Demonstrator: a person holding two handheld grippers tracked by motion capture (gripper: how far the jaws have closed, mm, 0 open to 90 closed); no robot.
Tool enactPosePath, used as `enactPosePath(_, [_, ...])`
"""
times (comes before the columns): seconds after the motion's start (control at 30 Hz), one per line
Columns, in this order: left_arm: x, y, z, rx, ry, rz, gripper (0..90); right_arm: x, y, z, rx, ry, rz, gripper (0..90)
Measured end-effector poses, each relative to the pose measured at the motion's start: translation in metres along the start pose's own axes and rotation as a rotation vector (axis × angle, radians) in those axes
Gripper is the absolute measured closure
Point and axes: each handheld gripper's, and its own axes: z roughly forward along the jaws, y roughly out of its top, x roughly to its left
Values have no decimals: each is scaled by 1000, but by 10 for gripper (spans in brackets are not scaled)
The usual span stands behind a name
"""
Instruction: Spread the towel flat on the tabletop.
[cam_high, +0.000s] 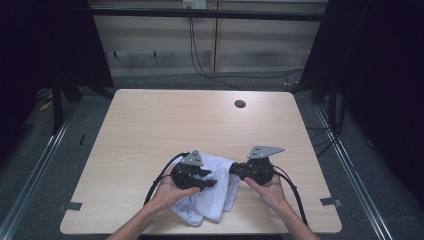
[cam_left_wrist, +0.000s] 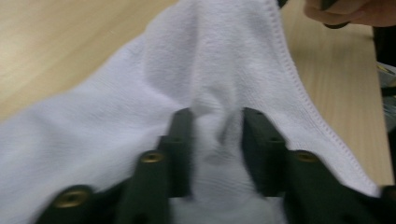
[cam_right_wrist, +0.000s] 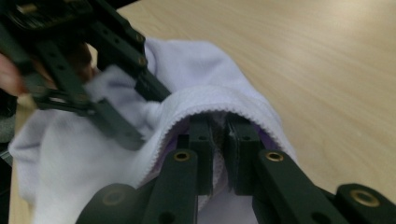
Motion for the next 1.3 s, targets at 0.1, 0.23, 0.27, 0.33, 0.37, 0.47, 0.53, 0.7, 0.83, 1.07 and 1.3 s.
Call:
enactPosePath(0.1, [6,-1,-13,-87,-3,-67,825,0,4,-4,1,-33,-11,826])
enactPosePath(0.23, [10,2,-33,-182,-27,-103,842,-6,2,-11,-6,-51,19,827])
enactPosePath(0.27, [10,3,-36,-199,-35,-111,841,-5,3,-12,-4,-52,15,827])
enactPosePath(0.33, [11,2,-39,-219,-46,-122,840,-3,5,-13,-3,-60,4,827])
enactPosePath(0.37, [12,2,-41,-220,-41,-121,840,-2,6,-13,0,-58,4,828])
enactPosePath(0.47, [14,2,-47,-254,-49,-153,844,-4,6,-15,11,-74,5,829])
enactPosePath(0.53, [16,1,-50,-266,-50,-160,858,-4,6,-15,14,-84,7,830])
enactPosePath(0.7, [29,-5,-75,-293,11,-184,868,-14,3,-28,-1,-116,44,831])
enactPosePath(0.83, [31,-6,-89,-307,36,-181,869,-18,5,-39,-15,-144,50,831])
enactPosePath(1.07, [48,-22,-124,-371,96,-271,875,-37,11,-76,-89,-238,99,834])
enactPosePath(1.3, [48,-18,-144,-396,107,-265,875,-37,33,-92,-115,-304,59,834])
